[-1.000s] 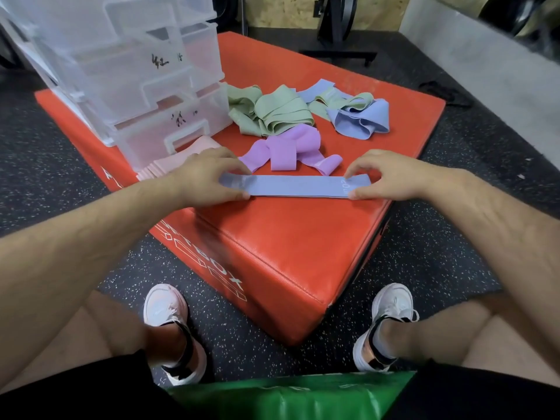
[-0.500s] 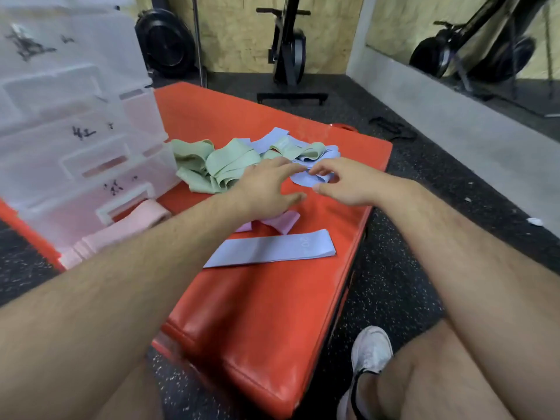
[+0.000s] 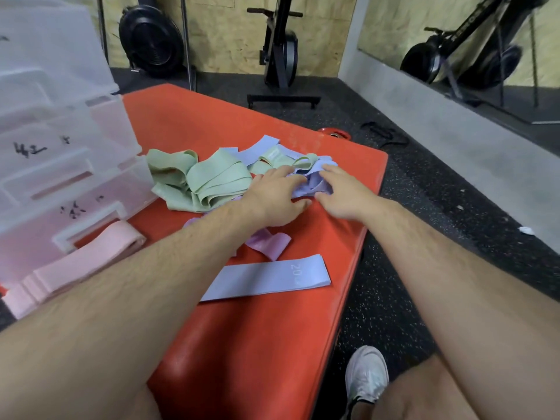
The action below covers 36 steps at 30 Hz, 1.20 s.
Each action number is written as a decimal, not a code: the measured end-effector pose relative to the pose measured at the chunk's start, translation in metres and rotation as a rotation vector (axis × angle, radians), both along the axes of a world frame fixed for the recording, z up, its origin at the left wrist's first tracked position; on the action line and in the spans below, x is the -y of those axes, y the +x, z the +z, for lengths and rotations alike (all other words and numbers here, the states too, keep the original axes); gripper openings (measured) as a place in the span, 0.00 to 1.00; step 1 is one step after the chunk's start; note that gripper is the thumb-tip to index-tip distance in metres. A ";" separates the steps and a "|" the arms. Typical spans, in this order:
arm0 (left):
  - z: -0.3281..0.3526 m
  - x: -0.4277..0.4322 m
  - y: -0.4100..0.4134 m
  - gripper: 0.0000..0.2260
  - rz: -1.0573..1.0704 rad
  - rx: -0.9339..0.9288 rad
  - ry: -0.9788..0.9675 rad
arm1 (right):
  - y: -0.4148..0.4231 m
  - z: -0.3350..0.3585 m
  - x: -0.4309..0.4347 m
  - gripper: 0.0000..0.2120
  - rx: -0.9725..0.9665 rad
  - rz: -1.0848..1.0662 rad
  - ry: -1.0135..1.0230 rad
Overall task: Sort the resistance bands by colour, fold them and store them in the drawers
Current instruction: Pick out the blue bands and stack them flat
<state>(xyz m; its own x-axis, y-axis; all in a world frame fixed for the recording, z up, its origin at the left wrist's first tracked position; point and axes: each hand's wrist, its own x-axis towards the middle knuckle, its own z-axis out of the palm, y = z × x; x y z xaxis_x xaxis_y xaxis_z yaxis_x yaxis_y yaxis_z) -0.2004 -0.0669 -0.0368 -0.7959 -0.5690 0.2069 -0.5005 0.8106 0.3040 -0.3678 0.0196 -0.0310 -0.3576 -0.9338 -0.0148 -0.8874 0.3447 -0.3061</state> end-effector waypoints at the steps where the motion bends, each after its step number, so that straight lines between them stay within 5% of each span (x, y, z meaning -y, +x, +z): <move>1: 0.002 0.001 0.000 0.23 -0.007 -0.014 0.011 | 0.001 0.003 -0.002 0.22 -0.009 0.015 -0.035; 12: 0.037 -0.002 0.038 0.29 0.023 -0.316 -0.012 | 0.038 0.065 -0.021 0.23 0.111 0.190 -0.451; 20: 0.055 0.004 0.098 0.34 0.051 -0.536 0.155 | 0.100 0.086 -0.012 0.21 0.268 0.348 -0.585; 26: 0.061 0.011 0.133 0.18 0.113 -0.613 0.096 | 0.123 0.080 0.000 0.16 0.244 0.344 -0.556; 30: 0.062 0.014 0.147 0.09 0.222 -0.650 0.277 | 0.131 0.069 0.008 0.08 0.307 0.197 -0.404; 36: 0.067 0.009 0.159 0.10 0.237 -0.613 0.357 | 0.156 0.066 0.019 0.19 0.487 0.249 -0.423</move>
<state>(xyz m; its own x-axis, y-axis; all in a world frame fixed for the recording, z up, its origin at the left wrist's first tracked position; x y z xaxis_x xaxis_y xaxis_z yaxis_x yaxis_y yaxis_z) -0.0411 -0.0762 0.0306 -0.4448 -0.8268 0.3444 -0.3054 0.5015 0.8094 -0.2122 0.0007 0.0346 -0.1768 -0.9480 0.2647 -0.6520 -0.0887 -0.7530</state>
